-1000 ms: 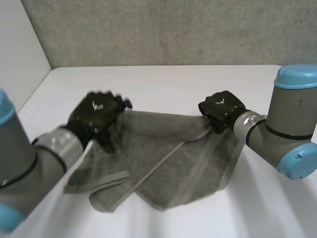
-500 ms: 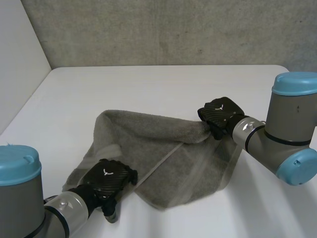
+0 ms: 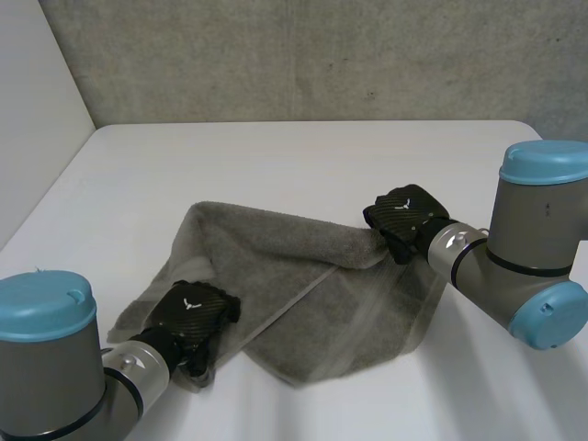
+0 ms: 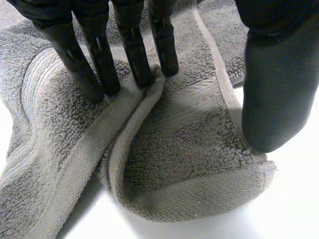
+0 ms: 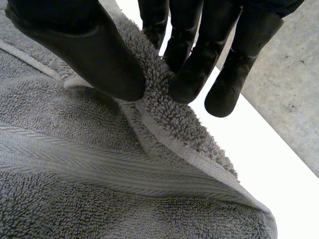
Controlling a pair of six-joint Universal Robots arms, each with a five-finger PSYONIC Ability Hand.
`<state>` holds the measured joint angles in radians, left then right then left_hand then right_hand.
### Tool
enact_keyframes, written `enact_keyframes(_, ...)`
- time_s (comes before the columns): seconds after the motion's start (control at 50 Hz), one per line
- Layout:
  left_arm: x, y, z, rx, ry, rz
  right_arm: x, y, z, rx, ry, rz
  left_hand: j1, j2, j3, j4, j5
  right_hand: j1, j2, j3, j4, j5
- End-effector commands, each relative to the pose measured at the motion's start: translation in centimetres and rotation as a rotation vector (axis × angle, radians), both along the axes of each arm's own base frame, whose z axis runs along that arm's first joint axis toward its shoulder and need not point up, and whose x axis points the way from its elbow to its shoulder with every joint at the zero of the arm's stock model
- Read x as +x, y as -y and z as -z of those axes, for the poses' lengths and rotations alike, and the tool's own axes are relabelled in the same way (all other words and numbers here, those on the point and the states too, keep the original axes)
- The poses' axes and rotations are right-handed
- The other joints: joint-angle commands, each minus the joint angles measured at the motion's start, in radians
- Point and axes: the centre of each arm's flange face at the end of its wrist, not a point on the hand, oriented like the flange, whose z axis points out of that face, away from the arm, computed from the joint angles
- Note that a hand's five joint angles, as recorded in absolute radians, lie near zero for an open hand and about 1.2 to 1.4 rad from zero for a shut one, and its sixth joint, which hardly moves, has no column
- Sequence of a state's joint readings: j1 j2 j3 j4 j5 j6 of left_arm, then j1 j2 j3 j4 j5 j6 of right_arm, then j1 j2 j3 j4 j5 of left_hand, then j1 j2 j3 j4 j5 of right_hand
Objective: Fold the towel.
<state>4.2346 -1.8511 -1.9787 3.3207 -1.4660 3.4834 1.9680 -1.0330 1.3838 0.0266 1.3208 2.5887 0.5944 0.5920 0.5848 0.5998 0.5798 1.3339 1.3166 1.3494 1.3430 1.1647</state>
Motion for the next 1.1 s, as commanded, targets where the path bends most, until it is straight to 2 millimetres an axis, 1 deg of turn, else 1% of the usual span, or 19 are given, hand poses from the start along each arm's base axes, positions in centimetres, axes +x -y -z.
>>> enact_keyframes(0.02, -0.1, 0.1, 0.5, 0.007, 0.006, 0.002, 0.0, 0.0, 0.0, 0.002, 0.000, 0.000, -0.014, -0.012, -0.005, -0.020, -0.174, 0.062, 0.080, 0.047, 0.053, 0.057)
enact_keyframes(0.36, -0.4, 1.2, -0.1, -0.042, -0.002, -0.022, 0.0, 0.0, 0.1, 0.003, -0.001, 0.000, 0.197, 0.200, 0.207, 0.192, 0.038, 0.062, 0.080, 0.047, 0.053, 0.057)
enact_keyframes(0.58, -0.5, 1.9, 1.0, -0.036, 0.021, -0.041, 0.0, 0.1, -0.1, -0.003, 0.001, 0.003, 0.306, 0.308, 0.316, 0.301, 0.146, 0.062, 0.080, 0.047, 0.053, 0.057)
enact_keyframes(0.68, -0.7, 2.3, 1.1, -0.063, 0.050, -0.022, -0.1, 0.3, -0.4, -0.011, 0.002, 0.009, 0.485, 0.488, 0.495, 0.480, 0.325, 0.062, 0.080, 0.047, 0.053, 0.057)
enact_keyframes(0.72, -0.8, 2.7, 1.0, -0.085, 0.068, -0.012, -0.2, 0.5, -0.5, -0.015, 0.004, 0.012, 0.631, 0.633, 0.641, 0.626, 0.471, 0.062, 0.080, 0.047, 0.053, 0.057)
enact_keyframes(0.74, -0.8, 2.7, 1.0, -0.085, 0.068, -0.012, -0.2, 0.6, -0.6, -0.020, 0.004, 0.013, 0.632, 0.634, 0.642, 0.627, 0.472, 0.062, 0.080, 0.047, 0.053, 0.057)
enact_keyframes(0.78, -1.0, 3.3, 0.4, -0.117, 0.071, -0.011, -0.2, 0.7, -0.8, -0.031, -0.002, 0.012, 0.801, 0.804, 0.811, 0.796, 0.641, 0.062, 0.080, 0.047, 0.053, 0.057)
enact_keyframes(0.8, -1.0, 3.4, 0.4, -0.117, 0.071, -0.011, -0.2, 0.9, -1.1, -0.049, -0.008, 0.009, 0.802, 0.804, 0.811, 0.796, 0.642, 0.062, 0.080, 0.047, 0.053, 0.057)
enact_keyframes(0.9, -1.6, 5.1, -1.1, -0.196, 0.062, -0.040, -0.1, 1.6, -2.8, -0.130, -0.017, 0.011, 0.802, 0.804, 0.811, 0.796, 0.642, 0.062, 0.080, 0.047, 0.053, 0.057)
enact_keyframes(0.92, -1.9, 5.9, -1.9, -0.231, 0.057, -0.045, -0.1, 1.6, -2.8, -0.130, -0.017, 0.011, 0.802, 0.804, 0.811, 0.796, 0.642, 0.062, 0.080, 0.047, 0.053, 0.057)
enact_keyframes(0.94, -2.3, 6.7, -2.5, -0.266, 0.053, -0.045, 0.0, 2.0, -3.6, -0.167, -0.009, 0.020, 0.802, 0.804, 0.811, 0.796, 0.642, 0.062, 0.080, 0.047, 0.053, 0.057)
enact_keyframes(0.96, -2.3, 6.7, -2.5, -0.266, 0.053, -0.045, 0.1, 2.6, -4.4, -0.210, 0.000, 0.032, 0.802, 0.804, 0.811, 0.796, 0.642, 0.062, 0.080, 0.047, 0.053, 0.057)
enact_keyframes(0.98, -2.8, 7.6, -3.3, -0.309, 0.051, -0.039, 0.1, 2.6, -4.4, -0.210, 0.000, 0.032, 0.802, 0.804, 0.811, 0.796, 0.642, 0.062, 0.080, 0.047, 0.053, 0.057)
enact_keyframes(1.0, -2.8, 7.7, -3.3, -0.309, 0.051, -0.039, 0.3, 3.3, -5.2, -0.261, 0.011, 0.042, 0.802, 0.804, 0.811, 0.796, 0.642, 0.062, 0.080, 0.047, 0.053, 0.057)
enact_keyframes(1.02, -3.4, 8.7, -4.2, -0.357, 0.051, -0.034, 0.6, 4.2, -6.1, -0.334, 0.024, 0.049, 0.802, 0.804, 0.811, 0.796, 0.642, 0.062, 0.080, 0.047, 0.053, 0.057)
enact_keyframes(1.04, -4.2, 10.2, -5.2, -0.419, 0.047, -0.031, 0.6, 4.2, -6.1, -0.334, 0.024, 0.049, 0.802, 0.804, 0.811, 0.796, 0.642, 0.062, 0.080, 0.047, 0.053, 0.057)
enact_keyframes(1.06, -4.2, 10.2, -5.3, -0.420, 0.047, -0.031, 1.1, 5.0, -7.4, -0.438, 0.040, 0.049, 0.802, 0.804, 0.811, 0.796, 0.642, 0.062, 0.080, 0.047, 0.053, 0.057)
enact_keyframes(1.08, -5.0, 11.9, -6.6, -0.499, 0.034, -0.035, 1.1, 5.0, -7.5, -0.439, 0.040, 0.049, 0.802, 0.804, 0.811, 0.796, 0.642, 0.062, 0.080, 0.047, 0.053, 0.057)
enact_keyframes(1.1, -5.8, 13.8, -8.5, -0.590, 0.011, -0.051, 1.6, 6.2, -9.0, -0.573, 0.053, 0.060, 0.802, 0.804, 0.811, 0.796, 0.642, 0.062, 0.080, 0.047, 0.053, 0.057)
